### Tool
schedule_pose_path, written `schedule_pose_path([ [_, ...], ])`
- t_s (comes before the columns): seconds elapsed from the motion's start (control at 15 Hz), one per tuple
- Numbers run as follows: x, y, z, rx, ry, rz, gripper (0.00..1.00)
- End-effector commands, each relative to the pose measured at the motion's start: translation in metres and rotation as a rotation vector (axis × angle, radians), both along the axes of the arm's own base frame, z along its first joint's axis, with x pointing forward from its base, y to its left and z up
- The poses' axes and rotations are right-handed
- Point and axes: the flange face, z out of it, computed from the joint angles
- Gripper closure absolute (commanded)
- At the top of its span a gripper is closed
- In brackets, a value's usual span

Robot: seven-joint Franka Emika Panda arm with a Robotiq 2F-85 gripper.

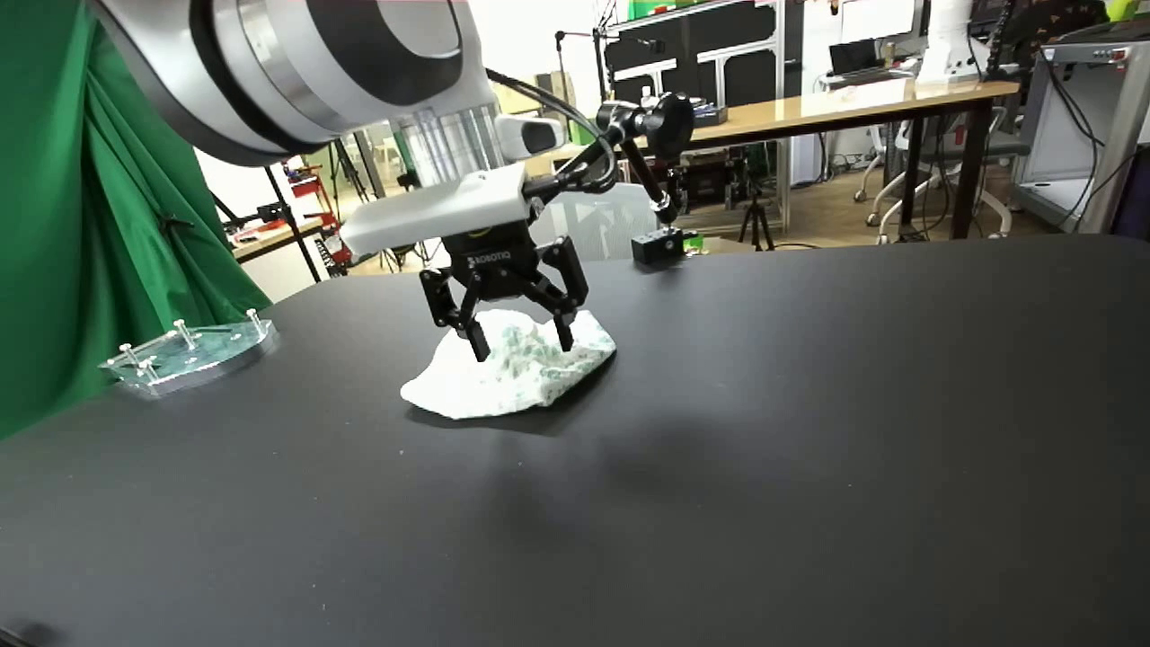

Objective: Hang the cloth on the stand

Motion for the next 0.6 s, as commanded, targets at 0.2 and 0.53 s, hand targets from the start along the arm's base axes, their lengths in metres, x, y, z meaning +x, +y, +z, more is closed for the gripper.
schedule_pose_path([
  [0.2,0.014,0.000,-0.018,0.025,0.014,0.105,0.26],
  [0.53,0.022,0.003,-0.022,0.036,0.008,0.145,0.62],
])
